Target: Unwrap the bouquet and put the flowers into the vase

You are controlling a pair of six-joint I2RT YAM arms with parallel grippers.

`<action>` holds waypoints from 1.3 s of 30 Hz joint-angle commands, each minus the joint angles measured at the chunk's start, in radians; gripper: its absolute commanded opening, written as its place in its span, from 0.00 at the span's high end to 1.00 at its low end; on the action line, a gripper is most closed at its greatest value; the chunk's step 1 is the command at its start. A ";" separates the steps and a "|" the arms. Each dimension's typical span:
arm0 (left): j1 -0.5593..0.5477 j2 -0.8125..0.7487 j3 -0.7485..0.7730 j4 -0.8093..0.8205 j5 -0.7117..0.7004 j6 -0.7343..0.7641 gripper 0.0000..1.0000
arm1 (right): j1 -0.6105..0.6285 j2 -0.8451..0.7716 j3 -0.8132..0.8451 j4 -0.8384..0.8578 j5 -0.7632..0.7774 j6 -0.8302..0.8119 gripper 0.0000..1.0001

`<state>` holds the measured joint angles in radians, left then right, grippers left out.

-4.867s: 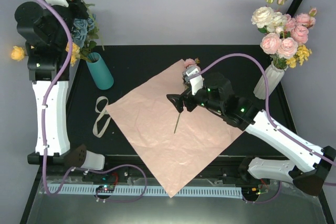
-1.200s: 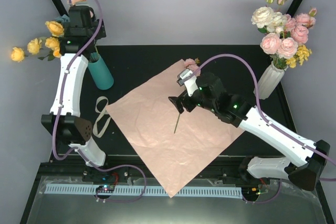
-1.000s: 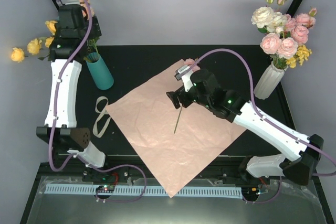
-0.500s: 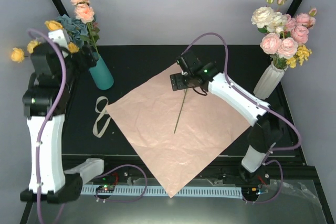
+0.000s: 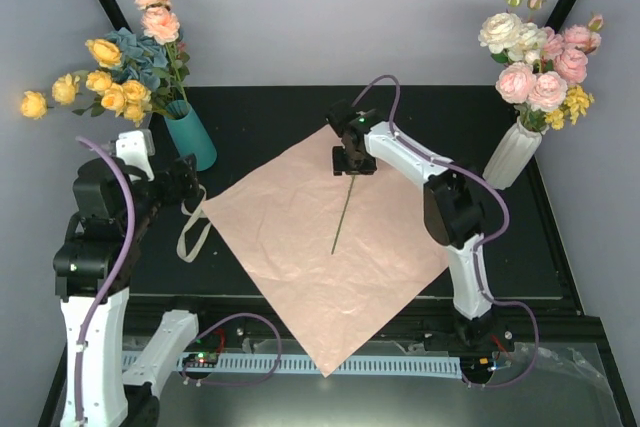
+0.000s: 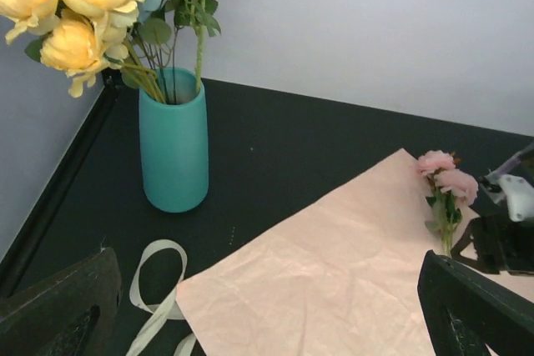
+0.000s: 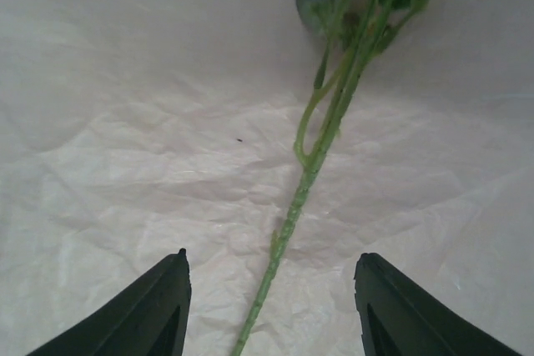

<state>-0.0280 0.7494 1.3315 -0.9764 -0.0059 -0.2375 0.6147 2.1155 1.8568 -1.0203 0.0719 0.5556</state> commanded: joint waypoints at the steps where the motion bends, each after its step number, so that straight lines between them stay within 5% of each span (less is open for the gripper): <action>1: -0.003 -0.037 -0.022 -0.033 0.057 0.013 0.01 | -0.014 0.063 0.051 -0.070 0.025 0.054 0.44; 12: -0.030 -0.027 -0.040 -0.002 0.081 0.005 0.01 | -0.022 0.159 0.065 -0.056 0.037 0.076 0.56; 22: -0.069 -0.007 -0.034 0.016 0.062 0.019 0.01 | -0.022 0.195 0.061 -0.036 0.033 0.079 0.75; 29: -0.082 0.001 -0.036 0.021 0.058 0.019 0.01 | -0.029 0.189 0.056 -0.024 0.027 0.088 0.97; 35: -0.088 -0.002 -0.034 0.021 0.057 0.021 0.01 | -0.036 0.206 0.052 -0.019 -0.008 0.091 0.86; 39: -0.089 -0.004 -0.033 0.019 0.058 0.019 0.01 | -0.036 0.206 0.048 -0.017 -0.010 0.084 0.89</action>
<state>-0.1123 0.7425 1.2873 -0.9775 0.0528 -0.2279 0.5838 2.3054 1.9015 -1.0462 0.0685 0.6350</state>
